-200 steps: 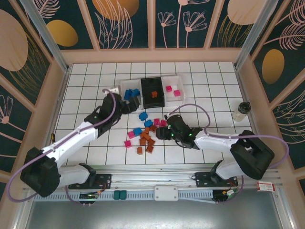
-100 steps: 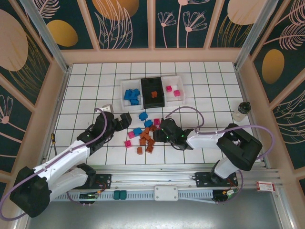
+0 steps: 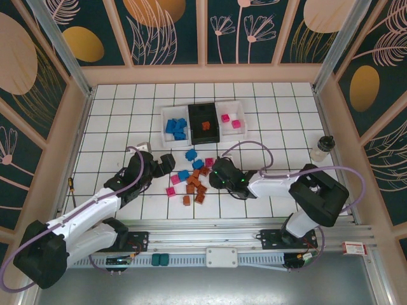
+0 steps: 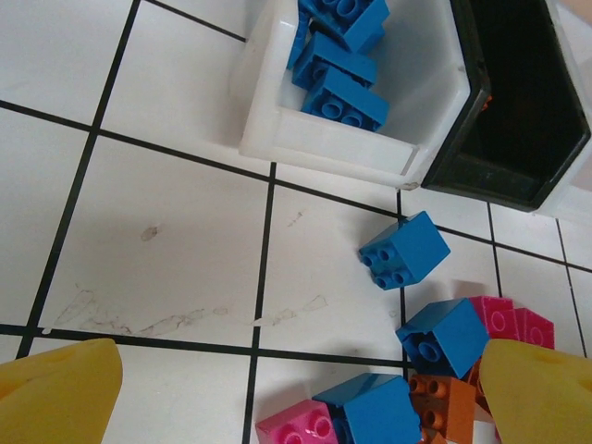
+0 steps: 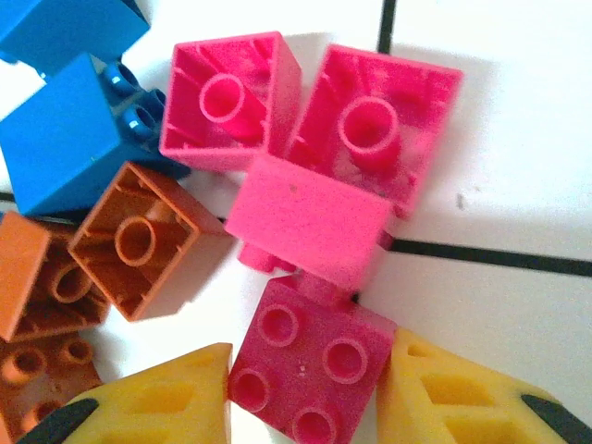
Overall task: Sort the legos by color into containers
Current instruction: Pick up the lego from the bottom-center of the table, then place the lego in the container.
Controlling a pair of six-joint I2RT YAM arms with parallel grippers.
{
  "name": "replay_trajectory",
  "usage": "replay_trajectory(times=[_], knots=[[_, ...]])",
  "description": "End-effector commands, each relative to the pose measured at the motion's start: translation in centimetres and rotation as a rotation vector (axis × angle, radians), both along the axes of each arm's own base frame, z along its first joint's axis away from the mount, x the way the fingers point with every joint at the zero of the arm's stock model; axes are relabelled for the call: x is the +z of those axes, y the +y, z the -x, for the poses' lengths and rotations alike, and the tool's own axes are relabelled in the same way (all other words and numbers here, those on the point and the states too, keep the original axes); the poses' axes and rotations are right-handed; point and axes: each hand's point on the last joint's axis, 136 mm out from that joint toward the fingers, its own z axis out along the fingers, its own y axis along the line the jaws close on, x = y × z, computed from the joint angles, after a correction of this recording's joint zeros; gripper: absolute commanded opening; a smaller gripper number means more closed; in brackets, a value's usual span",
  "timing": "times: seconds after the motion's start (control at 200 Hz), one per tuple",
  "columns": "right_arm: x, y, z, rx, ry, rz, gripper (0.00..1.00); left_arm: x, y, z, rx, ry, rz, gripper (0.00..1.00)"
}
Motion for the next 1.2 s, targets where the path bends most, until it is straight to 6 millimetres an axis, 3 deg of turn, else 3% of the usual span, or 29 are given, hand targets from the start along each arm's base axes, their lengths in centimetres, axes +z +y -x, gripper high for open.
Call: replay_trajectory(times=[0.0,0.16,0.265,0.355,0.43,0.47,0.485,0.681,0.741,0.811,0.951,1.056,1.191], knots=[[2.3,-1.0,0.1,0.006,-0.062,-0.020,0.31,-0.6,0.2,0.1,0.013,0.006,-0.005,0.99],[7.8,-1.3,-1.0,0.065,-0.160,-0.078,0.30,-0.7,0.5,0.3,0.015,0.007,-0.014,0.99],[11.4,-2.9,-4.9,0.010,-0.222,-0.107,0.30,-1.2,0.5,0.5,0.016,0.021,-0.012,0.99],[12.9,-4.6,-9.0,-0.058,-0.259,-0.098,0.30,-1.7,0.6,0.8,0.017,0.037,-0.014,0.99],[12.8,-5.4,-12.5,-0.104,-0.258,-0.077,0.29,-1.9,0.6,1.0,0.018,0.047,-0.010,0.99],[12.6,-4.8,-13.8,-0.101,-0.254,-0.068,0.29,-1.9,0.7,1.1,0.018,0.049,-0.009,0.99],[12.6,-5.5,-14.8,-0.126,-0.255,-0.063,0.29,-1.8,0.7,1.2,0.020,0.048,-0.006,0.99],[9.8,-6.4,-21.5,-0.202,-0.202,-0.002,0.31,-1.8,1.2,2.0,0.022,0.052,0.002,0.99],[9.1,-6.3,-23.0,-0.212,-0.188,0.008,0.36,-2.0,1.2,2.3,0.019,0.062,0.008,0.99],[8.8,-5.9,-24.5,-0.217,-0.182,0.006,0.50,-2.5,1.1,2.6,0.013,0.079,0.009,0.99],[10.5,-4.8,-24.9,-0.200,-0.211,-0.042,0.60,-3.6,1.1,3.2,-0.004,0.126,-0.012,0.98],[11.9,-4.2,-23.6,-0.179,-0.242,-0.077,0.61,-4.9,0.7,4.3,-0.015,0.175,-0.035,0.95],[11.9,-3.6,-21.0,-0.148,-0.248,-0.092,0.61,-7.1,0.1,6.4,-0.045,0.254,-0.047,0.90]])
